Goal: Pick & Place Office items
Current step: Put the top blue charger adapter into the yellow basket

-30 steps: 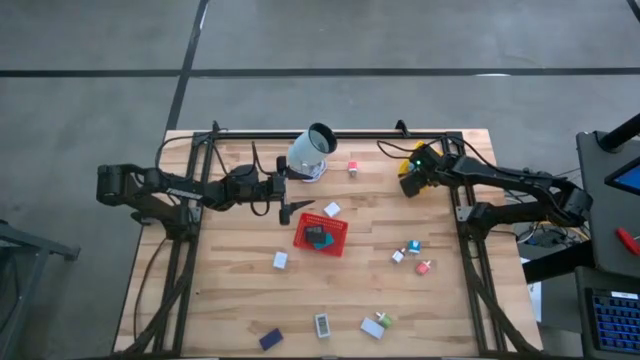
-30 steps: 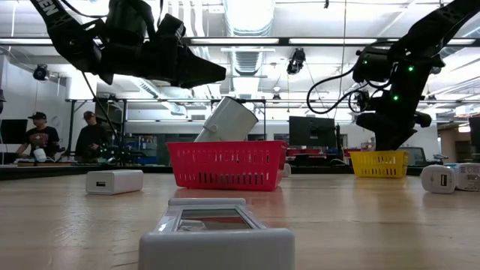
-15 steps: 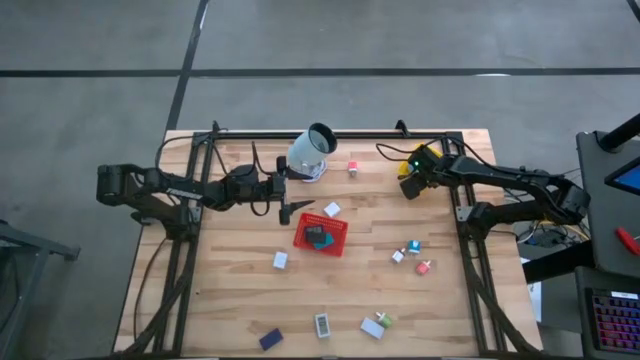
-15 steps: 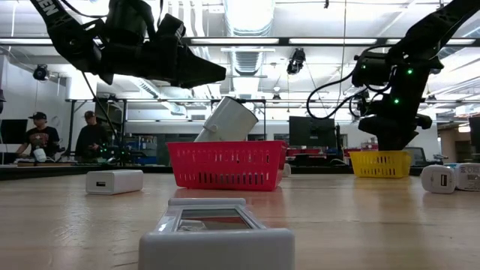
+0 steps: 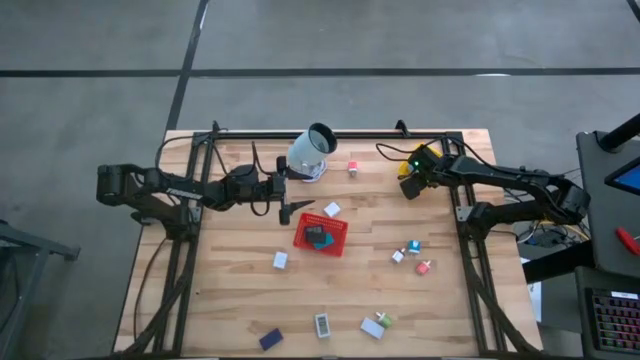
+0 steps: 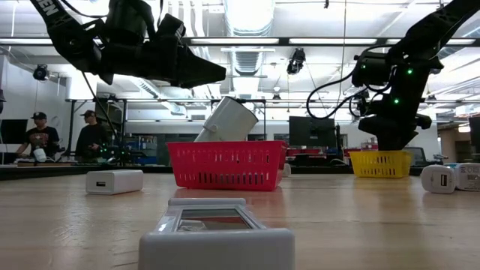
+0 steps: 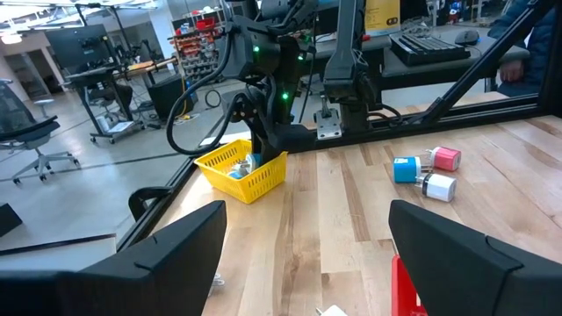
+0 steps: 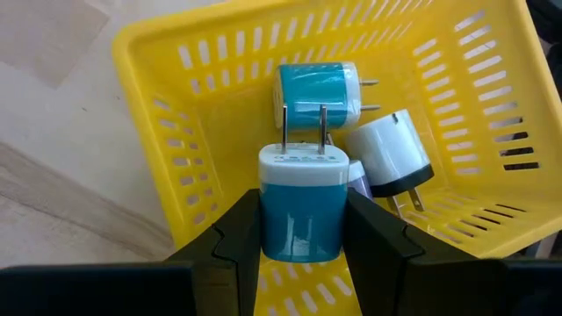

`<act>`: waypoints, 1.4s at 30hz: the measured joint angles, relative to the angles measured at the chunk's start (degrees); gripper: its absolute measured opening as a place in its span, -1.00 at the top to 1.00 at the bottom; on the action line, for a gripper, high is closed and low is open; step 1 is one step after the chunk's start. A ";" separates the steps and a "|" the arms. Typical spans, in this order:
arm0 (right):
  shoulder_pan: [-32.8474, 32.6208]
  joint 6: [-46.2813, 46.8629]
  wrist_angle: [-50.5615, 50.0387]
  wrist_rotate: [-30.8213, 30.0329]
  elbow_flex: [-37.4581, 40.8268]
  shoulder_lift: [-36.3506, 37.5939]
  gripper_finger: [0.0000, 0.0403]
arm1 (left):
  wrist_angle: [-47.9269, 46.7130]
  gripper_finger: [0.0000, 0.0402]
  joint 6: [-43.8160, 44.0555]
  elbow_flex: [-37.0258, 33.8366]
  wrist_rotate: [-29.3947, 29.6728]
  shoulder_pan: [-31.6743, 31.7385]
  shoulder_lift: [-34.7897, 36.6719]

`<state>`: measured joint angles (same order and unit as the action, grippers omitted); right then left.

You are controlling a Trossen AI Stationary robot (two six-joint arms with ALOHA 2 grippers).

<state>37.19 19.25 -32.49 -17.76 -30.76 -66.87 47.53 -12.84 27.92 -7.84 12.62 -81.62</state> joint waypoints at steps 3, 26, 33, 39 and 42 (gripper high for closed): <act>0.00 0.00 0.00 -0.02 0.00 0.00 0.41 | 0.00 -0.61 0.00 0.00 0.01 0.00 0.00; -0.02 -0.22 0.04 -0.17 0.00 0.01 0.41 | -0.13 -0.61 0.00 0.00 0.01 -0.02 0.01; -0.02 -0.07 0.05 -0.22 0.00 0.04 0.04 | -0.17 -0.61 -0.02 0.00 0.01 -0.01 0.02; -0.02 0.03 0.43 -0.42 0.00 0.04 0.03 | -0.22 -0.61 -0.02 0.00 0.01 -0.02 0.02; -0.07 0.11 0.99 -2.31 0.00 0.04 0.04 | -0.24 -0.61 -0.01 0.00 0.01 -0.01 0.02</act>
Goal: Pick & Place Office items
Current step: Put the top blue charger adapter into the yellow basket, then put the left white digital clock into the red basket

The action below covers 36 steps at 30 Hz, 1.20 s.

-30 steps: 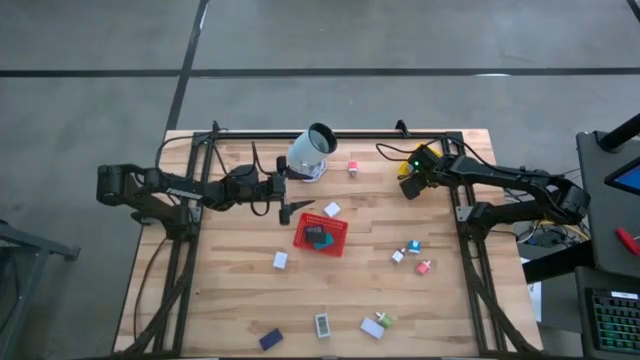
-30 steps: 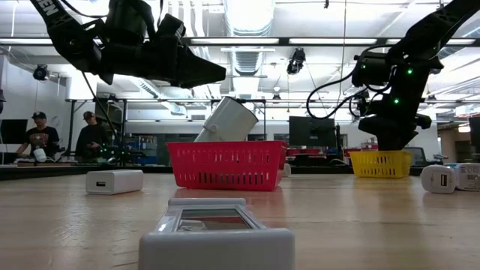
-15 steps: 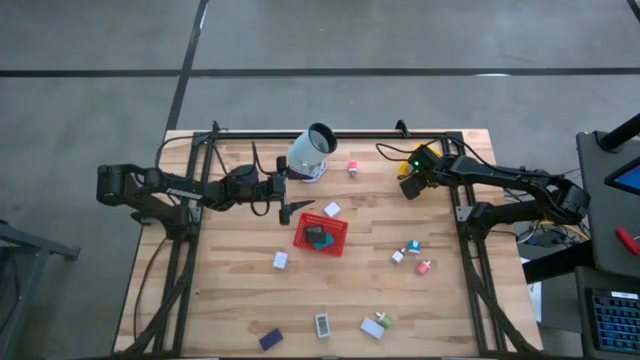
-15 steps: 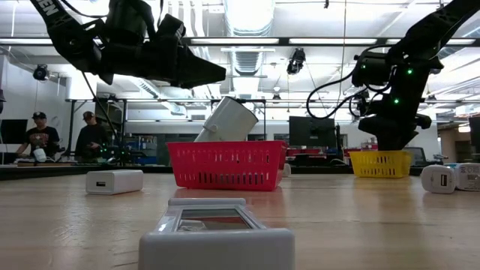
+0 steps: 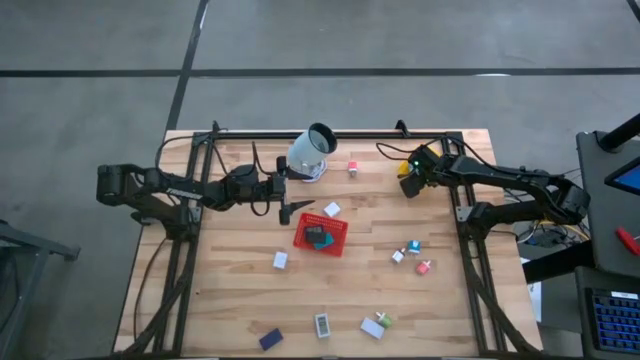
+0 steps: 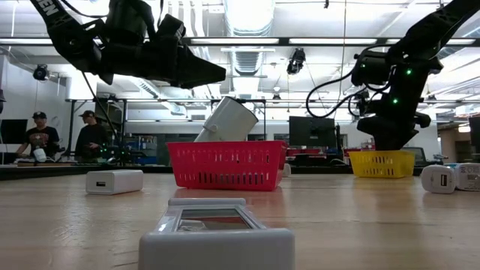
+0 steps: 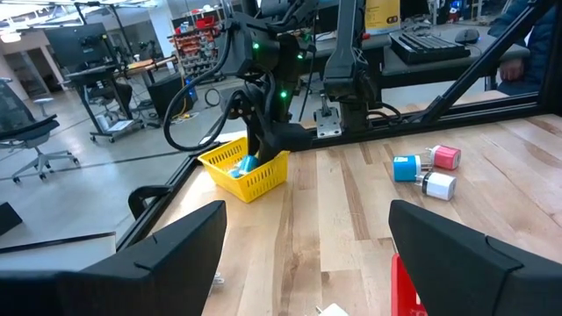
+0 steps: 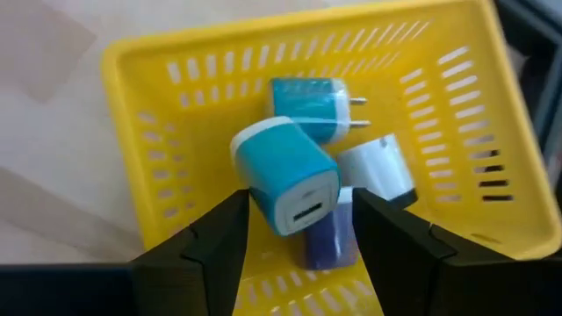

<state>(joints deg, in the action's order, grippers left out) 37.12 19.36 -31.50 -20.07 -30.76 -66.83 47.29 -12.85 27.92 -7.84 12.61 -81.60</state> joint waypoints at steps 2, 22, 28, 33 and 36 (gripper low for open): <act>0.00 0.39 0.77 -1.54 0.00 0.02 0.03 | -0.02 -0.61 0.00 0.00 0.01 0.00 0.00; -2.06 -0.96 8.39 -8.67 -1.49 0.11 0.01 | -0.15 -0.61 -0.01 0.00 0.01 -0.01 0.00; -4.19 -1.05 9.48 -11.72 -1.46 0.11 0.01 | -0.15 -0.61 -0.01 0.00 0.02 -0.01 0.00; -6.99 -1.05 12.78 -15.10 -0.57 1.03 0.01 | -0.23 -0.61 -0.01 0.00 0.01 0.00 0.00; -8.87 -1.66 17.07 -16.31 0.62 2.12 0.01 | -0.54 -0.61 -0.01 0.00 0.00 -0.01 0.00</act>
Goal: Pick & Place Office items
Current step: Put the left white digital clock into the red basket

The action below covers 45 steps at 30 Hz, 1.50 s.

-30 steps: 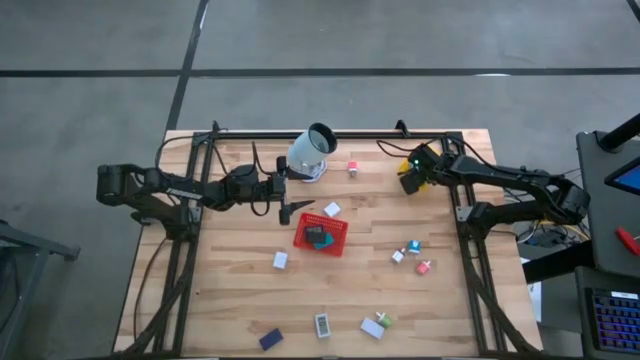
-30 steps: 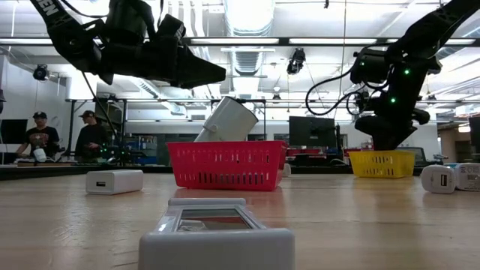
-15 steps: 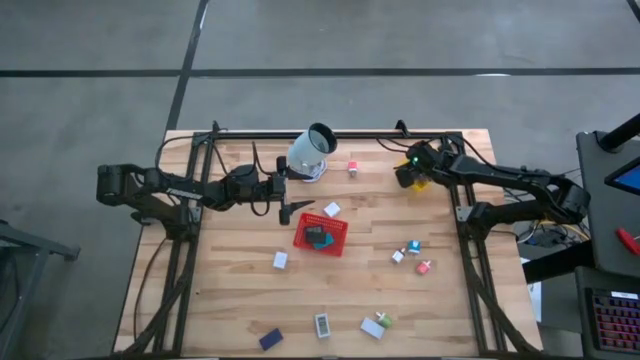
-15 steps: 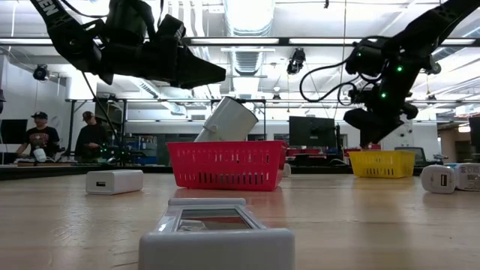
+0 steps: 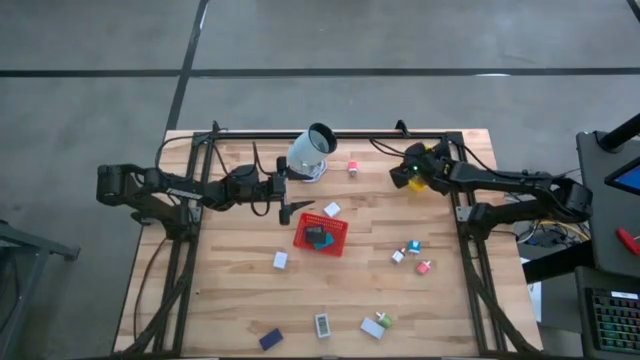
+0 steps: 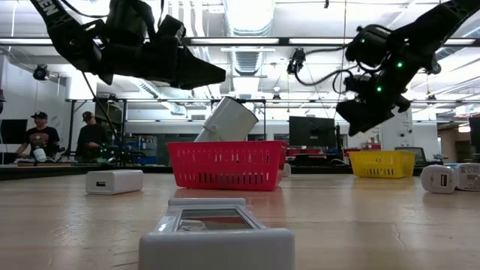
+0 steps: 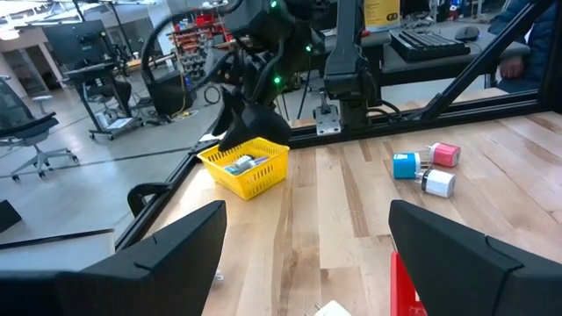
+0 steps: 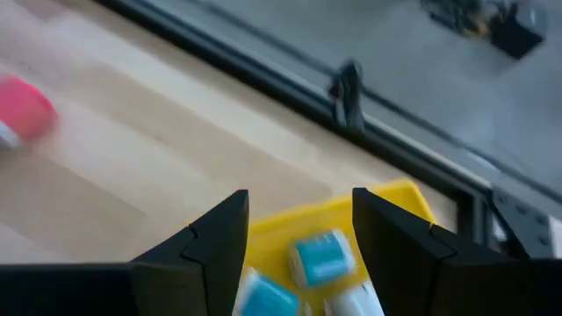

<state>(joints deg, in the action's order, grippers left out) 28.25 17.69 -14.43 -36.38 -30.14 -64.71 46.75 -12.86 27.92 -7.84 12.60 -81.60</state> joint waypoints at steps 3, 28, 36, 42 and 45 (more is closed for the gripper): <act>-1.82 -2.01 6.78 -0.66 2.22 1.53 0.01 | -0.13 -0.61 0.00 0.00 0.00 0.00 0.00; -13.66 -26.09 61.89 7.86 25.30 11.83 0.12 | -0.29 -0.61 0.00 0.00 0.00 0.00 0.00; -13.66 -26.66 63.33 13.12 25.89 11.83 0.12 | -0.29 -0.61 0.00 0.00 0.00 0.00 0.00; -13.64 -26.72 63.52 16.48 25.74 11.83 0.12 | -0.57 -0.61 0.00 0.00 -0.05 0.01 0.00; -13.64 -26.78 63.58 19.84 25.74 11.83 0.12 | -1.00 -0.61 0.00 0.00 -0.34 0.02 0.00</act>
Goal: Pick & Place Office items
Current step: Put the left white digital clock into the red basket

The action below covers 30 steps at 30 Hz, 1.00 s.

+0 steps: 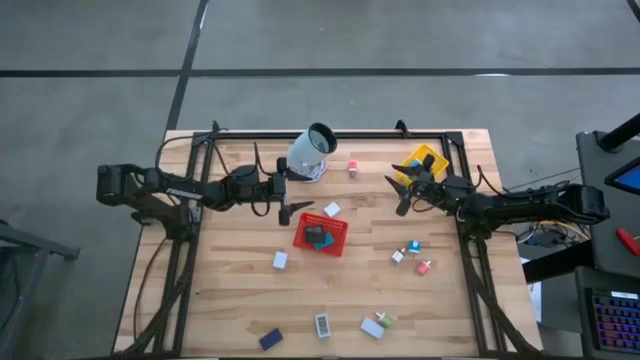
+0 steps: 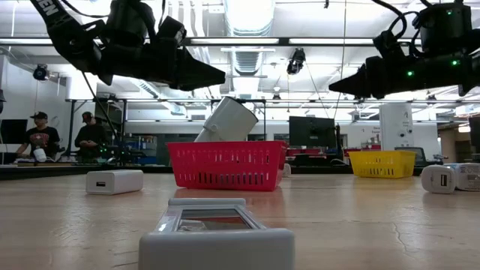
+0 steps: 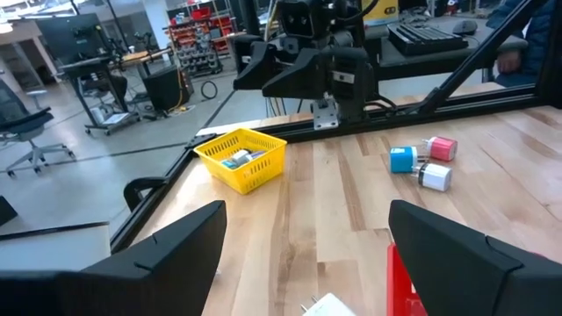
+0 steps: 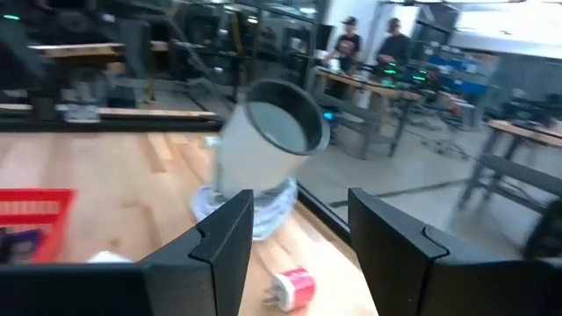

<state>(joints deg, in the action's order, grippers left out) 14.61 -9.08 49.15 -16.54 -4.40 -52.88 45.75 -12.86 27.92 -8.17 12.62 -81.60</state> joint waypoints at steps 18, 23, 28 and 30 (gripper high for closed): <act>-0.02 1.36 2.66 19.74 0.02 -0.02 0.12 | -0.43 -0.61 0.65 0.00 -5.10 -0.02 0.00; -0.01 1.39 2.51 19.79 0.02 -0.09 0.12 | -0.44 -0.61 0.72 0.00 -5.13 -0.02 0.00; 0.00 1.38 2.51 19.78 0.02 -0.09 0.12 | -0.99 -0.61 1.24 0.00 -7.15 -0.04 0.00; 0.00 1.38 2.52 19.78 0.02 -0.09 0.12 | -1.42 -0.61 1.36 0.00 -9.53 -0.14 0.00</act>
<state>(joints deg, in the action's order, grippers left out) 14.61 -7.70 51.67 3.25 -4.38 -52.97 44.33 -11.51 27.92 -17.70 12.48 -81.60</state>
